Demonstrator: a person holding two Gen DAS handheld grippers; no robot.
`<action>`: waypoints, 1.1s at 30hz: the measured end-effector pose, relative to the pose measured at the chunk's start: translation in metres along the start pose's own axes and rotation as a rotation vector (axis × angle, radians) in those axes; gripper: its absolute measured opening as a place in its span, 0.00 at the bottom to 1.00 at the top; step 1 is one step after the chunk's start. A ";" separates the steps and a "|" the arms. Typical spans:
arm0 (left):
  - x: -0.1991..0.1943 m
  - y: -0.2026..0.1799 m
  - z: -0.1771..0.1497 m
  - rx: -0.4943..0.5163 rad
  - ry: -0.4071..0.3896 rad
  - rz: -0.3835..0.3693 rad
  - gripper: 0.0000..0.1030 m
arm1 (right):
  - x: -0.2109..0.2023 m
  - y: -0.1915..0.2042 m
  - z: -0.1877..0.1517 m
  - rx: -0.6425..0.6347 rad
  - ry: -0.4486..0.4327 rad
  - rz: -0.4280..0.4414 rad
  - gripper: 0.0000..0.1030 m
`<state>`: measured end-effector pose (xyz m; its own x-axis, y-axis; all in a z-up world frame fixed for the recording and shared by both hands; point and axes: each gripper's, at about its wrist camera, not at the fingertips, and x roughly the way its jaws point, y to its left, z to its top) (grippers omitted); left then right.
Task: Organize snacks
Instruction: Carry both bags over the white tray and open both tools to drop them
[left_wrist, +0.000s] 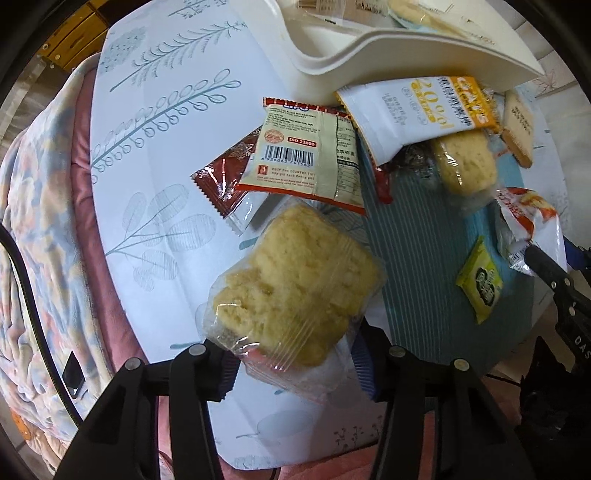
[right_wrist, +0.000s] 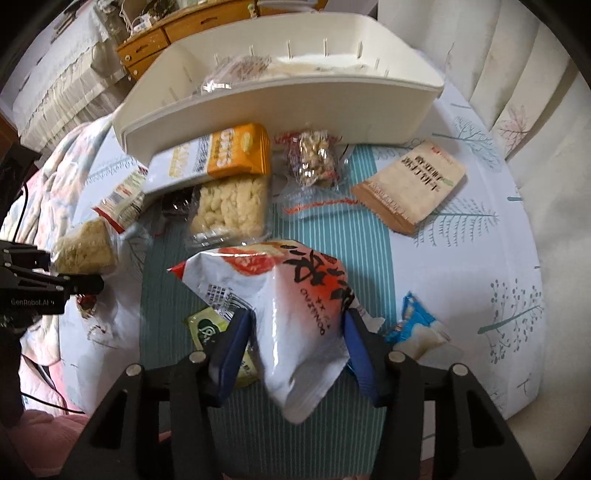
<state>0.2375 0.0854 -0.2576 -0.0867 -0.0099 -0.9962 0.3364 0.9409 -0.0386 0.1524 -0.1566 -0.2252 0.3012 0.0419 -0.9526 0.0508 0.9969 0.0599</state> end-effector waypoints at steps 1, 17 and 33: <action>-0.003 0.001 -0.003 0.000 -0.001 0.000 0.49 | -0.004 0.000 -0.001 0.002 -0.010 0.001 0.43; -0.089 -0.005 -0.025 0.008 -0.081 -0.149 0.49 | -0.055 0.030 -0.001 -0.001 -0.131 0.055 0.41; -0.164 -0.014 0.033 -0.065 -0.208 -0.159 0.49 | -0.095 0.029 0.084 0.046 -0.225 0.184 0.41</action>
<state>0.2776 0.0626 -0.0963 0.0633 -0.2227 -0.9728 0.2729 0.9415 -0.1977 0.2055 -0.1374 -0.1079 0.5126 0.2007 -0.8348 0.0171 0.9697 0.2436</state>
